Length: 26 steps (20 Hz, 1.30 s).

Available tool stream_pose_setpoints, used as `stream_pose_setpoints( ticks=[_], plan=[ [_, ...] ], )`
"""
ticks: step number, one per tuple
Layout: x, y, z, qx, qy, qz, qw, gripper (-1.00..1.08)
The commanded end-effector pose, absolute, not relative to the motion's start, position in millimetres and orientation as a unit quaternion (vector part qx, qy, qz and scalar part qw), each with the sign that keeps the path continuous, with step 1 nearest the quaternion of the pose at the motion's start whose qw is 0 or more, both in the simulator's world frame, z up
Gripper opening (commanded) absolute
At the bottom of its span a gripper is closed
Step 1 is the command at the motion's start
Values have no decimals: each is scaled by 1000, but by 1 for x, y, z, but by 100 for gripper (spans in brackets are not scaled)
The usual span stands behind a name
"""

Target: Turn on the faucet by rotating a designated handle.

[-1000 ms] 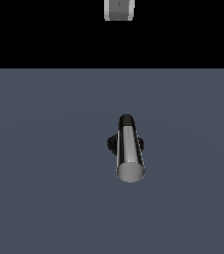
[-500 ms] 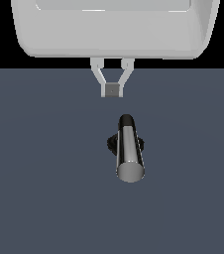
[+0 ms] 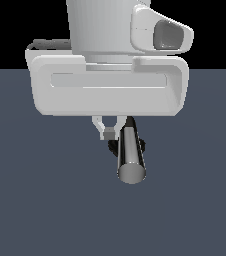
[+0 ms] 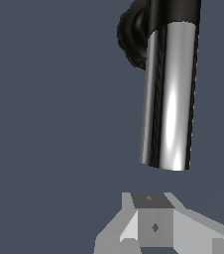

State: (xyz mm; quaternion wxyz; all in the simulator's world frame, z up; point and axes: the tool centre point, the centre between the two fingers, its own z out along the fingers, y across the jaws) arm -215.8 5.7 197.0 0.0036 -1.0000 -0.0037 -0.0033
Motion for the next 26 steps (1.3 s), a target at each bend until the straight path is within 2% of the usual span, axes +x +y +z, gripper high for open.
stream_pose_setpoints(
  ticks=[1, 13, 26],
  plan=[
    [-214, 7, 180, -1000, -6, -3, 3, -100],
    [-204, 12, 120, -1000, -14, -1, 1, -100],
    [-200, 13, 106, -1000, -16, 0, 0, -100]
  ],
)
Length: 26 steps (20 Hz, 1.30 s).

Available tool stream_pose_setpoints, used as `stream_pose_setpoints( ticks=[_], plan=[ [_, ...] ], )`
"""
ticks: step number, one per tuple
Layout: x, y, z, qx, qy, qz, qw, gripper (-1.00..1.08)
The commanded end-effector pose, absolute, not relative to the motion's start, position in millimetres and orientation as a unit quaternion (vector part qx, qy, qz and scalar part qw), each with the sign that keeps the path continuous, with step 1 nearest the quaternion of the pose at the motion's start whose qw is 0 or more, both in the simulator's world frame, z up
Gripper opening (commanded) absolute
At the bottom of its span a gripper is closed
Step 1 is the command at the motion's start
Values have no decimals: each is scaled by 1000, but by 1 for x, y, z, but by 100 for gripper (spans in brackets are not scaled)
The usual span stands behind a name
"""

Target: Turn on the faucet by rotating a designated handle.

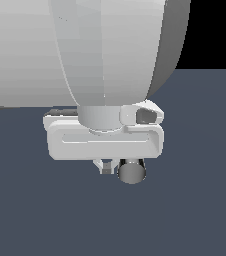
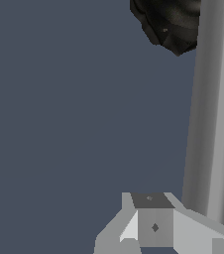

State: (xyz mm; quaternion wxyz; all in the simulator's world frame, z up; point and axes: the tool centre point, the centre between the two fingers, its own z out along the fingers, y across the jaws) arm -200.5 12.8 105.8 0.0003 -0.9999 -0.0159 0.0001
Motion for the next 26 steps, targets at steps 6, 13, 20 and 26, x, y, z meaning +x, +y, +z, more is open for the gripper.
stream_pose_setpoints(
  ticks=[6, 13, 20, 26],
  plan=[
    [-198, -10, 106, -1000, -16, 0, 0, -100],
    [-195, -41, 106, -1000, -16, 0, 0, -100],
    [-192, -72, 106, -1000, -16, 0, 0, -100],
    [-189, -98, 106, -1000, -16, 0, 0, -100]
  ],
)
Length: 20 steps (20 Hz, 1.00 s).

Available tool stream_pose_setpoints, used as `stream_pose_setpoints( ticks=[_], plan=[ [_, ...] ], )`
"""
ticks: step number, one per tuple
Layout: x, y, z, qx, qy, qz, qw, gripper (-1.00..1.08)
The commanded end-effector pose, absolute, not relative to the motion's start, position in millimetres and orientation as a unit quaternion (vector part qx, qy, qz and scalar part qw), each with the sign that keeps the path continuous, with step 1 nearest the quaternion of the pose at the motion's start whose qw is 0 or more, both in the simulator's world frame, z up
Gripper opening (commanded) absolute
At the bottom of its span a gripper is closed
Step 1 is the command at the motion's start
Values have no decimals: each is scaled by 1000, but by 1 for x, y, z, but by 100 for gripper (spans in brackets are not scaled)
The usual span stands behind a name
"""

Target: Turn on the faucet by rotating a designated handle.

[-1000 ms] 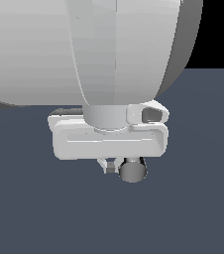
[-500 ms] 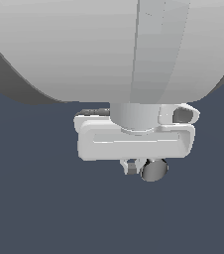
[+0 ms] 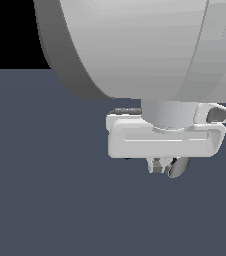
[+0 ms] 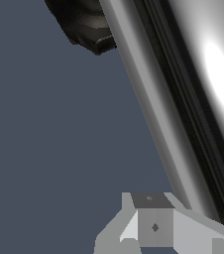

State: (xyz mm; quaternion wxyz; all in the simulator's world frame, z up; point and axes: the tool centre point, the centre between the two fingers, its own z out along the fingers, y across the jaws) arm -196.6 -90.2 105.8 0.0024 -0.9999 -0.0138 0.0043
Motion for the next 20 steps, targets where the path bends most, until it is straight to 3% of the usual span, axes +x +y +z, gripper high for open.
stream_pose_setpoints(
  ticks=[1, 14, 20],
  plan=[
    [-188, -103, 106, -1000, -16, 0, 0, -100],
    [-182, -157, 106, -1000, -16, 0, 0, -100],
    [-171, -155, 106, -1000, -25, 1, 1, -100]
  ],
)
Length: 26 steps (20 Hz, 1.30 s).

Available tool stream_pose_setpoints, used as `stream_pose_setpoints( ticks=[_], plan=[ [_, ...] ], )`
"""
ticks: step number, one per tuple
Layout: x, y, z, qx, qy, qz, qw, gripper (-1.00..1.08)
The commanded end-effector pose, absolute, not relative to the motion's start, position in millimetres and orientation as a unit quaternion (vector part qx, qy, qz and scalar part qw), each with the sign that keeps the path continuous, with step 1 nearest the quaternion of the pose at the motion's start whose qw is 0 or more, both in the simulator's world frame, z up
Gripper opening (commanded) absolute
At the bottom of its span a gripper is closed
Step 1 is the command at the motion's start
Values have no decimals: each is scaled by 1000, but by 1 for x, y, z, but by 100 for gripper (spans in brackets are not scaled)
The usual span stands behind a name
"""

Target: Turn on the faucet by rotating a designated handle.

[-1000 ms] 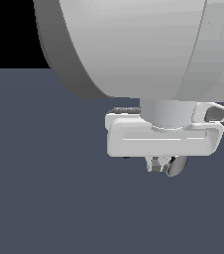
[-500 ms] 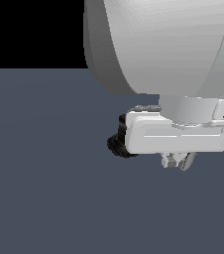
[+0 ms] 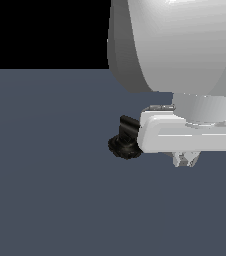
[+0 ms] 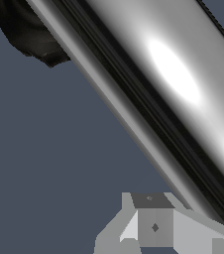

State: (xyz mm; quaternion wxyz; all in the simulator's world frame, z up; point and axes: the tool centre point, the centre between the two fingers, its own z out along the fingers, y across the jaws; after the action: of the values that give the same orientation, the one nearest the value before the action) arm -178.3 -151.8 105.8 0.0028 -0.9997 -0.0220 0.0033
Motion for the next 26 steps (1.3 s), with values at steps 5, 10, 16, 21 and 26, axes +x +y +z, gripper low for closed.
stream_pose_setpoints(
  ticks=[5, 10, 16, 21, 26],
  plan=[
    [-157, -167, 106, -1000, -24, 1, 1, -100],
    [-143, -179, 106, -1000, -23, 1, 1, -100],
    [-127, -193, 106, -1000, -22, 1, 1, -100],
    [-114, -205, 106, -1000, -21, 1, 1, -100],
    [-100, -217, 106, -1000, -20, 0, 1, -100]
  ],
)
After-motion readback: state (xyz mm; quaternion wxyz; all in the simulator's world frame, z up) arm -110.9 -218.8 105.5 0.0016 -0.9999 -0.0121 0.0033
